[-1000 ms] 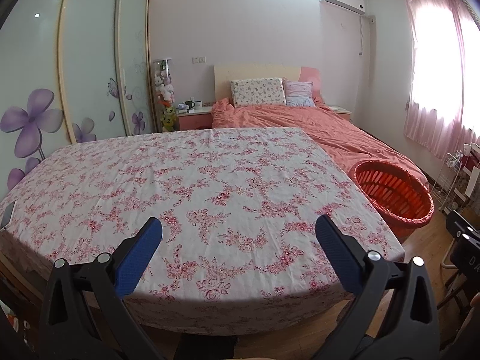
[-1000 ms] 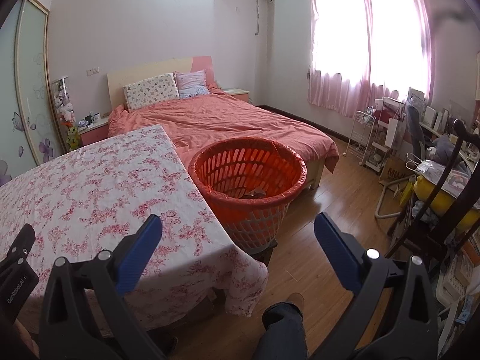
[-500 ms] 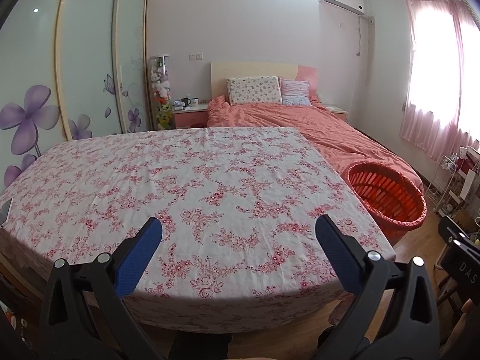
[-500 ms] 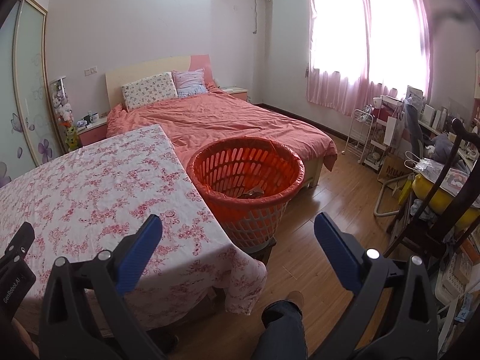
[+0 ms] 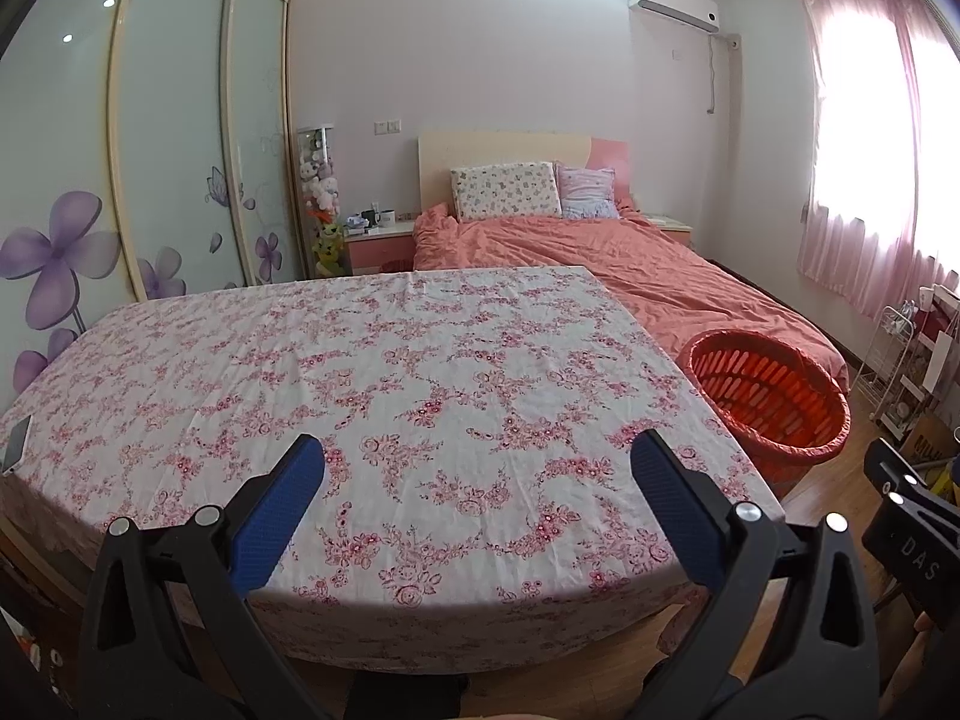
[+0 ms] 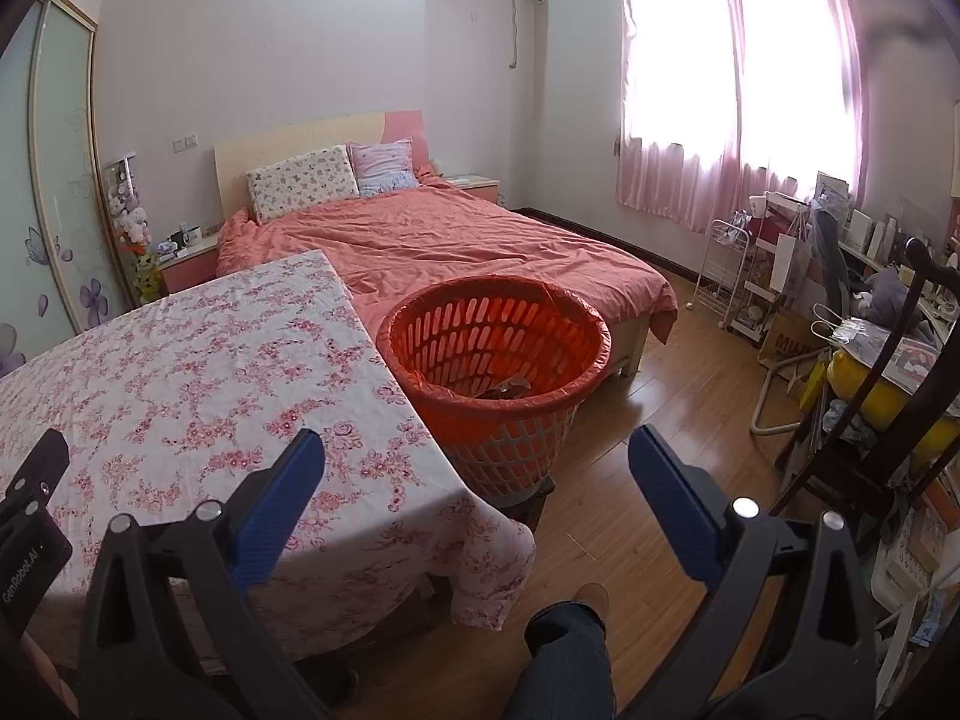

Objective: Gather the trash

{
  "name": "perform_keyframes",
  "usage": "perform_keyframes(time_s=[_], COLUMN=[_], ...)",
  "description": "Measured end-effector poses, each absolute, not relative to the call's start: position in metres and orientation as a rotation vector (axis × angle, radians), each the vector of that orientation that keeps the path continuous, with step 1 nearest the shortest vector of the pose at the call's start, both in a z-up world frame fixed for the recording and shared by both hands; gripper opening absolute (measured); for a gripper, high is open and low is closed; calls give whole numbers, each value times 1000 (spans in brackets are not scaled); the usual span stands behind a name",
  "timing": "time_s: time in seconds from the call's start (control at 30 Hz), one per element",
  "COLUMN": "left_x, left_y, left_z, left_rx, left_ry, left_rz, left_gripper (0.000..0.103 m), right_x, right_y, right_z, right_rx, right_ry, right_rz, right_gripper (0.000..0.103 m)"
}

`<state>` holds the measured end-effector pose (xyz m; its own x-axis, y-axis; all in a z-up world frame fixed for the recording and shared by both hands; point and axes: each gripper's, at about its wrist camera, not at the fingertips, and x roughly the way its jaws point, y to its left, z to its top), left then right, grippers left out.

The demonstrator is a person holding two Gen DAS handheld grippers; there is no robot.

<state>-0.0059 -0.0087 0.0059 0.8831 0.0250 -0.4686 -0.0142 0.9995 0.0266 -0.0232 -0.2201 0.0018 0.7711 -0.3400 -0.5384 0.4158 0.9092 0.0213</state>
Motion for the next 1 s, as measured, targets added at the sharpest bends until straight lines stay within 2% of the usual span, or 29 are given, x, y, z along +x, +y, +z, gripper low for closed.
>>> perform_keyframes(time_s=[1.0], left_x=[-4], left_y=[-11], left_z=[5], left_rx=[20], left_ry=[497], left_rz=[16], left_gripper=[101], right_x=[-24], right_y=[-223], right_z=[6], right_rx=[143], right_ry=[549], right_rz=[-412], right_gripper=[99])
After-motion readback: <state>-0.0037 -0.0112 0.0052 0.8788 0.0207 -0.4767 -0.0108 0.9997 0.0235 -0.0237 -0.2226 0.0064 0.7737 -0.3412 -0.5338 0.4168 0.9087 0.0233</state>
